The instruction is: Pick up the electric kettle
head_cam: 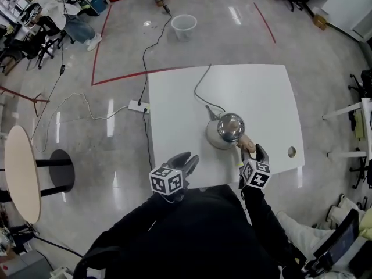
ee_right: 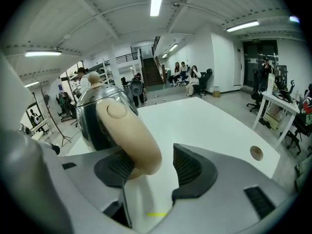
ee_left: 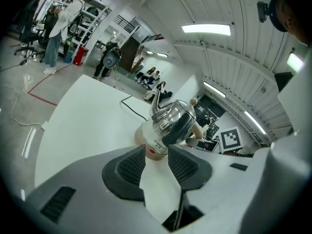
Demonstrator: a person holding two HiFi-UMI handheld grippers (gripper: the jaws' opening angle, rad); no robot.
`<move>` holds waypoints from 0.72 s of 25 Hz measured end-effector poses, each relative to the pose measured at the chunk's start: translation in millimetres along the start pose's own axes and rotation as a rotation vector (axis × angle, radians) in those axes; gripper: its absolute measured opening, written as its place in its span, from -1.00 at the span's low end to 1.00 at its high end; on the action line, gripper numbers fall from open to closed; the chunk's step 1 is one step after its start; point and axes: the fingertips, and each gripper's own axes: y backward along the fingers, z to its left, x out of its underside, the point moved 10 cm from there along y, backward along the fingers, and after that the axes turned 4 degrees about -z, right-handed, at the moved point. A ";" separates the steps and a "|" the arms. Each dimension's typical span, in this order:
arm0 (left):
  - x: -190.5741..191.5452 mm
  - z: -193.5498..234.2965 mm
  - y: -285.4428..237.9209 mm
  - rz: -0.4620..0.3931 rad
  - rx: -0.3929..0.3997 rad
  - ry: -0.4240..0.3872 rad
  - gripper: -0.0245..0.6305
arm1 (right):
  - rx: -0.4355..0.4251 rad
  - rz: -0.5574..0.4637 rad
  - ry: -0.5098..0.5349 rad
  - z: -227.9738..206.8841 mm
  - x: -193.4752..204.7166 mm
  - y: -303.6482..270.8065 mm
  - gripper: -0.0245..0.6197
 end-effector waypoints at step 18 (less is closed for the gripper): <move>9.3 -44.4 -20.7 -0.004 -0.127 -0.025 -0.44 | -0.084 -0.071 0.009 -40.3 -22.3 -68.8 -0.20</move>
